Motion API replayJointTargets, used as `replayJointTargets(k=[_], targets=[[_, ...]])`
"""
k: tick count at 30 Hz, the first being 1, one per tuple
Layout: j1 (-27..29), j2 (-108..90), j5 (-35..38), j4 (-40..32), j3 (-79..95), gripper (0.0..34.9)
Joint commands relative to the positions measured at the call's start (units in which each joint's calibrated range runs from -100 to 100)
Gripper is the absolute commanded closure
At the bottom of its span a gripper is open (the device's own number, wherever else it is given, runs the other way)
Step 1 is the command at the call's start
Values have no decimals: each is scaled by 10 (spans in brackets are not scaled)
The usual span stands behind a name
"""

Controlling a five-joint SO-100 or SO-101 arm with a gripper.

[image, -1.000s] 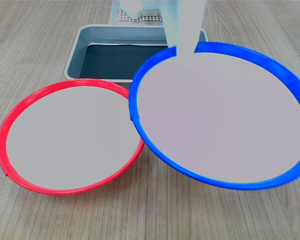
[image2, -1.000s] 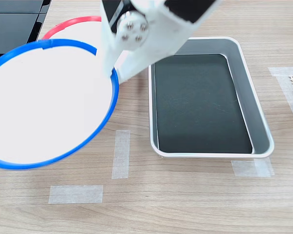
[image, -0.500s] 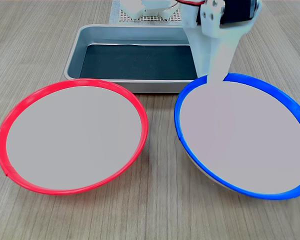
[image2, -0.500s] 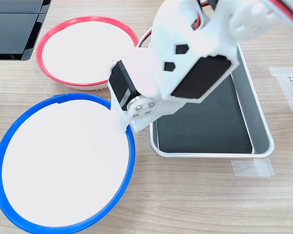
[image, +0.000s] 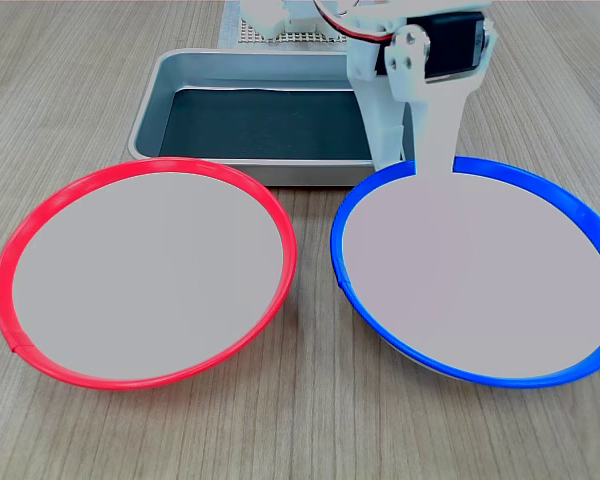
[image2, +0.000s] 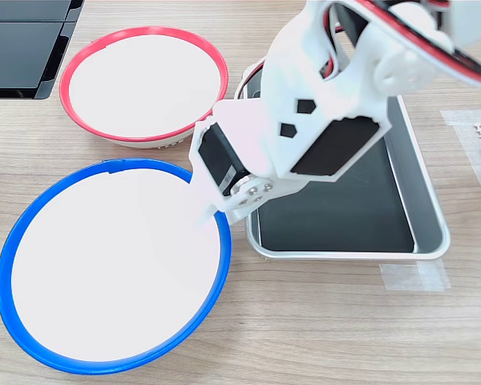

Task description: Lift the stacked dish and set it down on the table.

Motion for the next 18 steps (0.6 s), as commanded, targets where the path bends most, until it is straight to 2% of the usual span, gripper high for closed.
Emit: replayJointTargets(k=[1,7,9,15,16,17,18], targets=[[16,-20,6,15,0,186],[44,-109,16,84,0,195],[51,-144,16,93,9,211],[78,-271,14,104,43,215],[83,-294,14,102,52,225],[94,-338,13,89,74,265],[105,-388,9,66,106,347]])
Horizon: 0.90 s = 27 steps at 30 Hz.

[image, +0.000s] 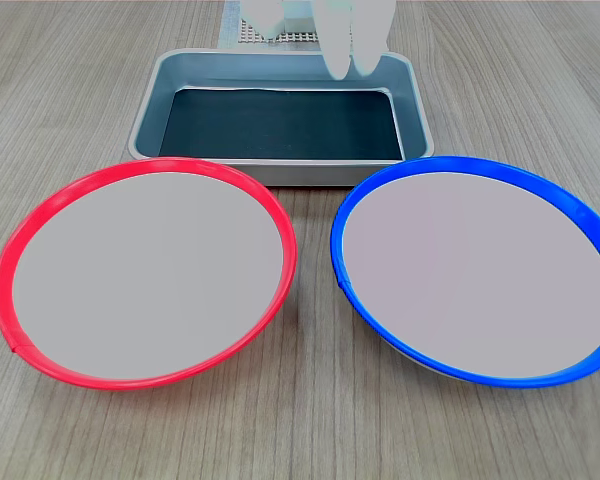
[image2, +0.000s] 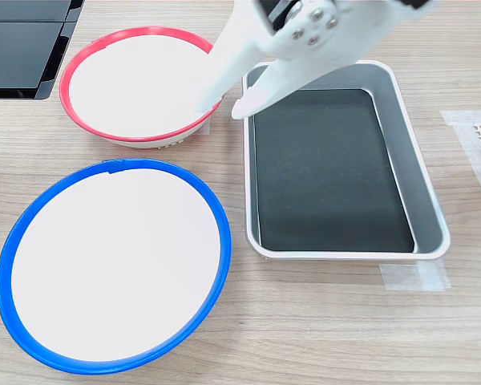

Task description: Lift the stacked dish and set it down on the table.

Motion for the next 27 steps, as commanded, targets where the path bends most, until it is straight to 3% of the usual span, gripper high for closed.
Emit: replayJointTargets(k=[1,4,11,14,15,18,27], targets=[[32,-140,-9,-49,67,347],[59,-292,-52,-175,226,349],[78,-487,-84,-256,475,349],[87,-604,-95,-216,579,349],[88,-662,-97,-164,613,348],[88,-718,-95,-100,641,348],[101,-748,-100,-11,651,348]])
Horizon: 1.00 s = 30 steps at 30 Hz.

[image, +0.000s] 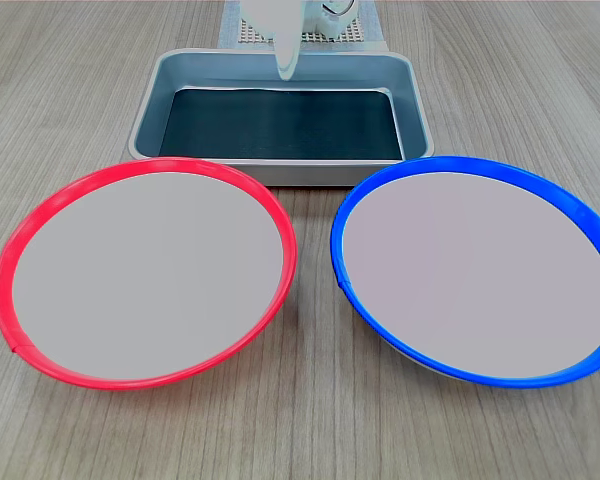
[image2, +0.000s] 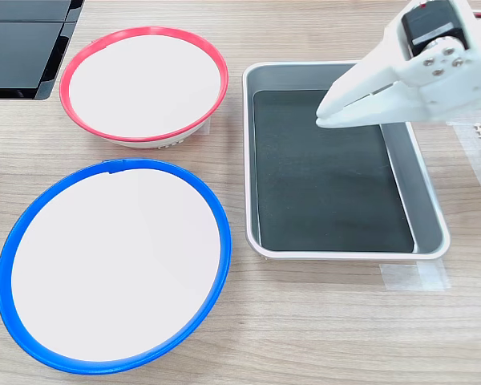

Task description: Lift the stacked dish and set it down on the table.

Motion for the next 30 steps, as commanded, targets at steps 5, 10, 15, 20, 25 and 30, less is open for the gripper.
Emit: replayJointTargets(k=[5,10,15,20,25,30], targets=[[-2,0,-12,21,0,348],[-4,0,-11,21,0,326],[-4,0,-11,21,0,346],[-4,0,-11,21,0,346],[-4,0,-11,21,0,346],[-4,0,-11,21,0,346]])
